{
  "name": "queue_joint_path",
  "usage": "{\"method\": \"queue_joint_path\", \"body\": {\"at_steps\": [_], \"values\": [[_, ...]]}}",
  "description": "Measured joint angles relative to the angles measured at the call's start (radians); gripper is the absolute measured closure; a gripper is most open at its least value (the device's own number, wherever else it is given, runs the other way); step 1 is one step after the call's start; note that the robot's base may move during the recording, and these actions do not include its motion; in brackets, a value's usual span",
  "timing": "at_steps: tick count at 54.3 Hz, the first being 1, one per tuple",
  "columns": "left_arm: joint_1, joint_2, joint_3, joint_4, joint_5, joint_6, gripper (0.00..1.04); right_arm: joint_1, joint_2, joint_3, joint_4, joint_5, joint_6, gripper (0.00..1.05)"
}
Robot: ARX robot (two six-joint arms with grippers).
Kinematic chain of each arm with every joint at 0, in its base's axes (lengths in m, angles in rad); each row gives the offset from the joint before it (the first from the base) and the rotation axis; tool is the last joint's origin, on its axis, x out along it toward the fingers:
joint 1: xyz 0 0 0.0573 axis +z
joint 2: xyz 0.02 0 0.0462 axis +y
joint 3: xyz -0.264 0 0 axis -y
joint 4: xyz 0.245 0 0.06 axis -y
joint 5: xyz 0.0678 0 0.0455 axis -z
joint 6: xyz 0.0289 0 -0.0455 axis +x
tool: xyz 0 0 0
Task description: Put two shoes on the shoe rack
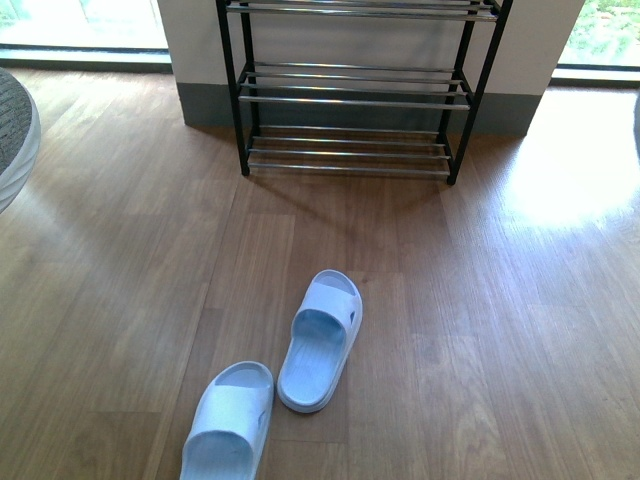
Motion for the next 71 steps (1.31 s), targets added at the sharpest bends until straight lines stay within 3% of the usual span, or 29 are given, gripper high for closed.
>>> {"method": "queue_joint_path", "body": {"at_steps": [9,13,71], "values": [[0.000,0.000,0.000,0.000,0.000,0.000,1.03,-0.232,-0.143,0.036,-0.188,-0.266,-0.063,1.03],[0.000,0.000,0.000,0.000,0.000,0.000,1.03,-0.286,-0.169,0.035,-0.198,-0.320,-0.072,1.03],[0.000,0.000,0.000,0.000,-0.002,0.000,1.03,-0.319,-0.165,0.011,-0.161,-0.315,-0.109,1.03]]}}
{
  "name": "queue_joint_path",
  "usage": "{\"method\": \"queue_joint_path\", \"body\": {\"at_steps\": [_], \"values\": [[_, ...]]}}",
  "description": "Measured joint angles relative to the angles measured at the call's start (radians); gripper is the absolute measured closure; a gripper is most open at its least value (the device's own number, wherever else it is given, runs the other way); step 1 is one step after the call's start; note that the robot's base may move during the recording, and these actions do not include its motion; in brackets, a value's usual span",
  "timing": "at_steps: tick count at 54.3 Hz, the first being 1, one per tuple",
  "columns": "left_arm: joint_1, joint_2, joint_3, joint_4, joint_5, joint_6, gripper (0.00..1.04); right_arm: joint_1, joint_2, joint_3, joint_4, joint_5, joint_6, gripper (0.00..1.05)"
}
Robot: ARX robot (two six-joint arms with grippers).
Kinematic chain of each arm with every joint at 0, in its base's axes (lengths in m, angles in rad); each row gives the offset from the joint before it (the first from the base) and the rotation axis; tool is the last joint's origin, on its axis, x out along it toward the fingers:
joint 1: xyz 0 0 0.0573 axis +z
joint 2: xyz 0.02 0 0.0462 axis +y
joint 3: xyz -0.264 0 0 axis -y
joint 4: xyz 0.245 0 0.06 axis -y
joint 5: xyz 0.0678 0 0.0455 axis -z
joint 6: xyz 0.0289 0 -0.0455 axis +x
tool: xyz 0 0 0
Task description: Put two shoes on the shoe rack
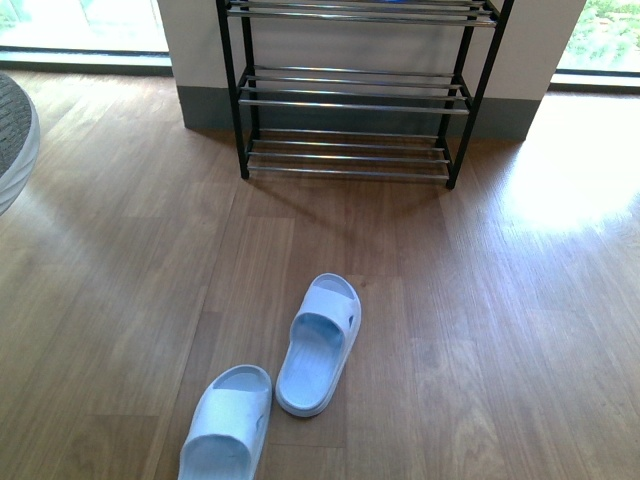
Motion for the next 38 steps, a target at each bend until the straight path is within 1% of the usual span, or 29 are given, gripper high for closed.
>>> {"method": "queue_joint_path", "body": {"at_steps": [38], "values": [[0.000,0.000,0.000,0.000,-0.001,0.000,1.03,0.000,0.000,0.000,0.000,-0.002,-0.001,1.03]]}}
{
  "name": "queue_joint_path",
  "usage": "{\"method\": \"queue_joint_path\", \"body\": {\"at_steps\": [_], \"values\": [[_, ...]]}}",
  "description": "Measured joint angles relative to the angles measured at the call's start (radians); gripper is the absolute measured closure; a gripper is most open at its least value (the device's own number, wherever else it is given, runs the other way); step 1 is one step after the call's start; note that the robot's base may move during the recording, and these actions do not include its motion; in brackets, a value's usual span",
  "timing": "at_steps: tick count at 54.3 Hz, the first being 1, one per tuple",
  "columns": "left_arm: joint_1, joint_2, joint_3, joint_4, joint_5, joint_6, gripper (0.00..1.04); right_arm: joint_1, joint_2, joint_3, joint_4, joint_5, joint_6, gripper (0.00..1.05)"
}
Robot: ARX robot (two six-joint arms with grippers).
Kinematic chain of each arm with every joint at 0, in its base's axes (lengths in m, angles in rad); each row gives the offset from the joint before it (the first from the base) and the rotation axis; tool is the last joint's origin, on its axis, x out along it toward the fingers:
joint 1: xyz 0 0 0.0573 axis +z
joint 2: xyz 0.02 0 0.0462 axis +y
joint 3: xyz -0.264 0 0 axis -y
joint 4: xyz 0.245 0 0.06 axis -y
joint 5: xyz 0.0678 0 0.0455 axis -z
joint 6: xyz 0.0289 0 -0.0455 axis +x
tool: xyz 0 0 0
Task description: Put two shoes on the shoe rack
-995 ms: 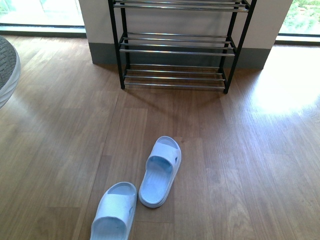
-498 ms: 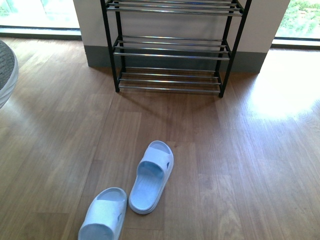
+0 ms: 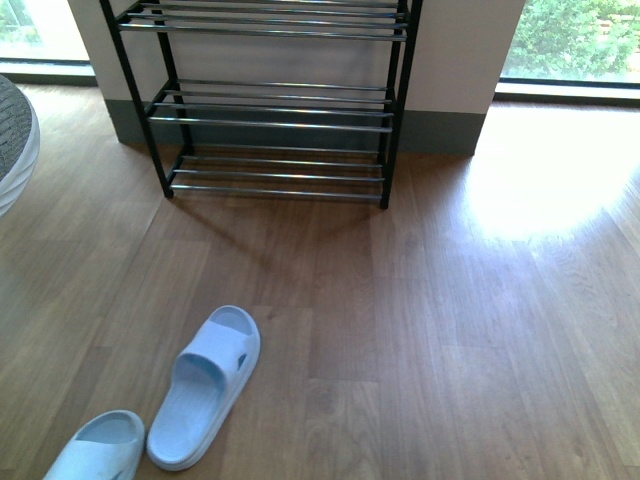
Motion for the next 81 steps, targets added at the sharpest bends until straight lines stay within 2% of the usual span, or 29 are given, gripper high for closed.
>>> {"method": "queue_joint_path", "body": {"at_steps": [81], "values": [[-0.001,0.001,0.000,0.000,0.002,0.000,1.03,-0.001,0.000,0.000,0.000,0.003,-0.007,1.03]]}}
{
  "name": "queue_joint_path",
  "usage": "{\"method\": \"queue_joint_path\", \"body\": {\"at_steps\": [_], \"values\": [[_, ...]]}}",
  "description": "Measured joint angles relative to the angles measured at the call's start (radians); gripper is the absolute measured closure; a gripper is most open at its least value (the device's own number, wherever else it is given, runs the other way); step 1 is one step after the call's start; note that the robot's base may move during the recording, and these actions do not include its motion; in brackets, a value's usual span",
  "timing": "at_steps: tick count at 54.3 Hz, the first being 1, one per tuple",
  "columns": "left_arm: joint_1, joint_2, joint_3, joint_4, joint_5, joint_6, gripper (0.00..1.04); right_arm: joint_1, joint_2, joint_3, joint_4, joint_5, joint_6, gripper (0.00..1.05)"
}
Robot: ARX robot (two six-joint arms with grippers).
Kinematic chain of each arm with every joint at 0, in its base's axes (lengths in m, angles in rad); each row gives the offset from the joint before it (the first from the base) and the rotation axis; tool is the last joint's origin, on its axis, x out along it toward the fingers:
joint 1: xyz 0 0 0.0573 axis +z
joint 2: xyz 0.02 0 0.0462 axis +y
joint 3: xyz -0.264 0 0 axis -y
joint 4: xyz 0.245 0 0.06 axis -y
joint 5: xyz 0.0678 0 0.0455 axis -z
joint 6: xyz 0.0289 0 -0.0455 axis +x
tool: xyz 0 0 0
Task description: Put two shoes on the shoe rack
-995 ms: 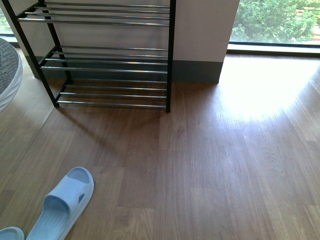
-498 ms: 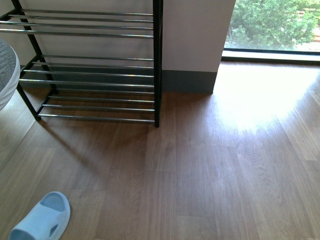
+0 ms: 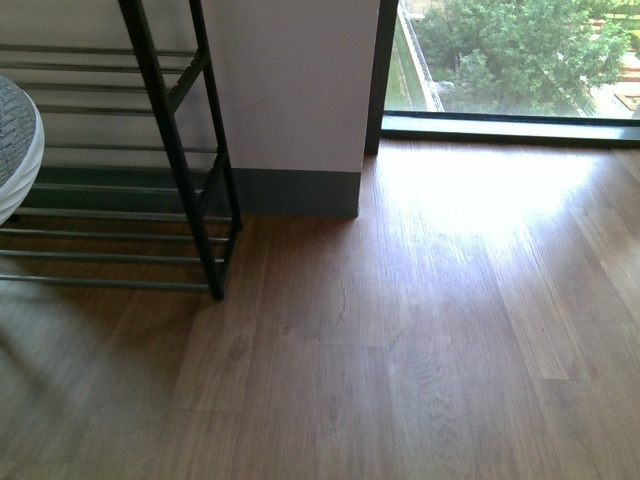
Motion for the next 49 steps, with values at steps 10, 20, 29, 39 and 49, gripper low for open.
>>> {"method": "queue_joint_path", "body": {"at_steps": [10,20,29,39,49], "values": [[-0.002,0.000,0.000,0.000,0.006,0.000,1.03,-0.001,0.000,0.000,0.000,0.003,-0.003,1.03],[-0.001,0.000,0.000,0.000,0.000,0.000,1.03,-0.001,0.000,0.000,0.000,0.000,-0.003,1.03],[-0.001,0.000,0.000,0.000,0.001,0.000,1.03,-0.001,0.000,0.000,0.000,0.000,-0.003,1.03],[-0.002,0.000,0.000,0.000,0.001,0.000,1.03,-0.001,0.001,0.000,0.000,0.000,-0.003,1.03],[-0.003,0.001,0.000,0.000,0.015,0.000,1.03,-0.001,0.005,-0.001,0.000,0.011,-0.006,1.03]]}}
